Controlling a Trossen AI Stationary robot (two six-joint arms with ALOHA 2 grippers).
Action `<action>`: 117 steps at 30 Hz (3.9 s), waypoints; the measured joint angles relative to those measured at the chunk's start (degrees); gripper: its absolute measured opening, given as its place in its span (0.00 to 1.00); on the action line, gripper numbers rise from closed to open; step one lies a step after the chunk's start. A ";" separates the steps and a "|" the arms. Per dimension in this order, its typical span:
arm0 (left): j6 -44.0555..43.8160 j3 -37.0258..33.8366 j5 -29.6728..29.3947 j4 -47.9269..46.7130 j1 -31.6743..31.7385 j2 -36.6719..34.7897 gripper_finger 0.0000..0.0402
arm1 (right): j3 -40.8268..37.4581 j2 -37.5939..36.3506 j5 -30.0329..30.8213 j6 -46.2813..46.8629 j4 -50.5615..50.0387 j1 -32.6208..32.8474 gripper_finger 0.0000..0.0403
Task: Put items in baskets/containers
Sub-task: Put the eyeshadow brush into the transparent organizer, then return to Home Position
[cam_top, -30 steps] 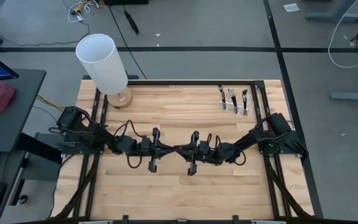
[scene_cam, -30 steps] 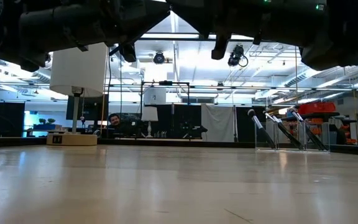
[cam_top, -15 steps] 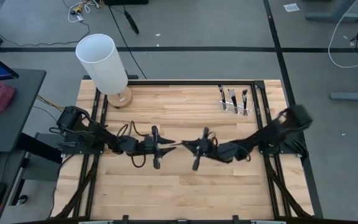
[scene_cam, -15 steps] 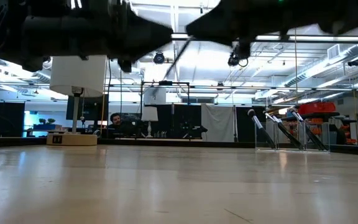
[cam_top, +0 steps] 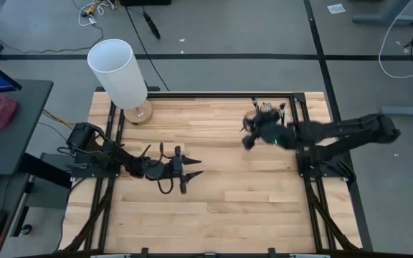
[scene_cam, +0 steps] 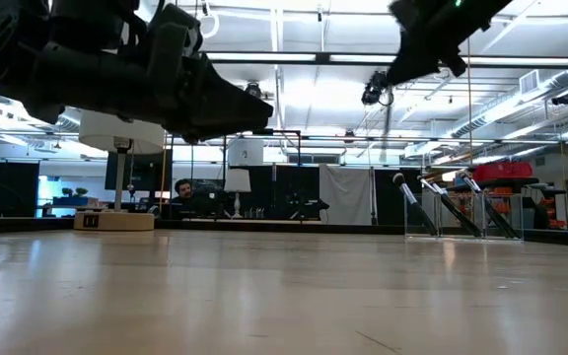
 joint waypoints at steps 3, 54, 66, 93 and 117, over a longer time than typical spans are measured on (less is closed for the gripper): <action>-1.76 0.00 0.04 -0.49 0.61 0.05 0.47 | 3.63 0.09 -4.43 -1.34 -9.66 -8.73 0.02; -6.20 -0.04 0.18 -1.65 1.08 0.05 0.45 | 5.35 6.00 -30.55 -15.66 -15.55 -42.29 0.44; -6.16 -0.04 -0.25 -1.59 1.12 0.05 0.45 | -0.64 -4.39 -31.35 -14.05 -2.13 -18.28 0.43; -13.66 -16.07 5.13 -2.12 6.61 -27.23 0.45 | -46.00 -37.32 -59.55 -10.32 42.27 -6.44 0.12; -20.77 -26.40 32.17 -27.71 30.97 -67.43 0.44 | -46.07 -46.77 -59.44 -12.28 28.51 -9.46 0.09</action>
